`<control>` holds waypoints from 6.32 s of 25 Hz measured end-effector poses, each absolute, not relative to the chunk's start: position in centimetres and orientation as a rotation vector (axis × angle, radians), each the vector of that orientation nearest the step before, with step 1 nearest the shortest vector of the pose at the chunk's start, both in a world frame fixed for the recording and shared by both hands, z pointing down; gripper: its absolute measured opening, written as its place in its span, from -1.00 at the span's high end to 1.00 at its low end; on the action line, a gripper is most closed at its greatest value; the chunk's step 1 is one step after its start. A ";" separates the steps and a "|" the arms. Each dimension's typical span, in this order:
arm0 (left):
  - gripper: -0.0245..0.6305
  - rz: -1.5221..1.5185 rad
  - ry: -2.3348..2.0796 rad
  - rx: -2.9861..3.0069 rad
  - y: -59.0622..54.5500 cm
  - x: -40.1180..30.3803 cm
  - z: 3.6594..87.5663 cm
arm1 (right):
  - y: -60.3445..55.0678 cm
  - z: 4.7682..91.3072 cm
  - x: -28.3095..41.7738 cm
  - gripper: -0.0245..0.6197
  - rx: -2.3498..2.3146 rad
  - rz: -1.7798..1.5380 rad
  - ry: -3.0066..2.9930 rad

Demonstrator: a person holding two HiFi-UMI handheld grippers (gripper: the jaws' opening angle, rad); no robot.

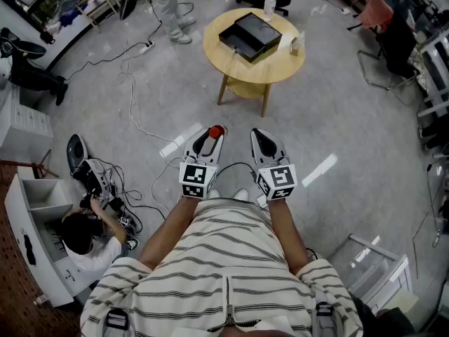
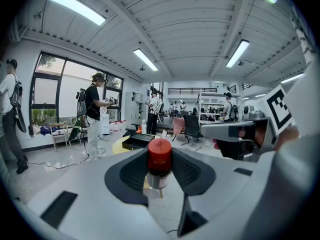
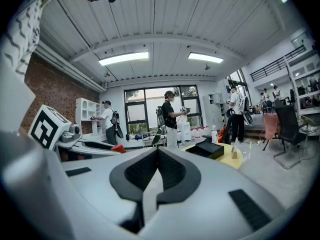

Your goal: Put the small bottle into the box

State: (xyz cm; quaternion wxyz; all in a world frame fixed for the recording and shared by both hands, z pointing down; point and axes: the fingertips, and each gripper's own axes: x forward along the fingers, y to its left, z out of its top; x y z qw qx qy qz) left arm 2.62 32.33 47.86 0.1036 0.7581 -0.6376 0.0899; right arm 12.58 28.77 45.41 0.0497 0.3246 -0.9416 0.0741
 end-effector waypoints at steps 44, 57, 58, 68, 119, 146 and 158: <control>0.48 0.279 -1.878 2.228 27.8 5.7 50.5 | 24.0 49.7 15.3 0.88 0.942 0.351 -2.841; 0.48 0.273 -1.865 2.259 16.1 -2.2 49.6 | 12.7 48.9 8.2 0.88 0.994 0.338 -2.827; 0.48 0.275 -1.858 2.267 15.1 -2.8 49.4 | 11.7 48.6 7.5 0.88 1.003 0.338 -2.826; 0.48 0.327 -1.746 2.368 6.3 -9.1 47.9 | 3.3 46.9 0.8 0.88 1.121 0.349 -2.781; 0.48 0.544 -1.581 2.411 -16.7 -9.6 54.6 | -15.5 52.5 -0.7 0.88 1.167 0.520 -2.678; 0.48 0.630 -1.357 2.435 -23.4 -9.4 59.9 | -18.5 55.0 -1.3 0.88 1.337 0.607 -2.543; 0.48 0.679 -1.314 2.412 -25.4 -8.9 63.1 | -18.0 55.5 -1.1 0.88 1.354 0.612 -2.507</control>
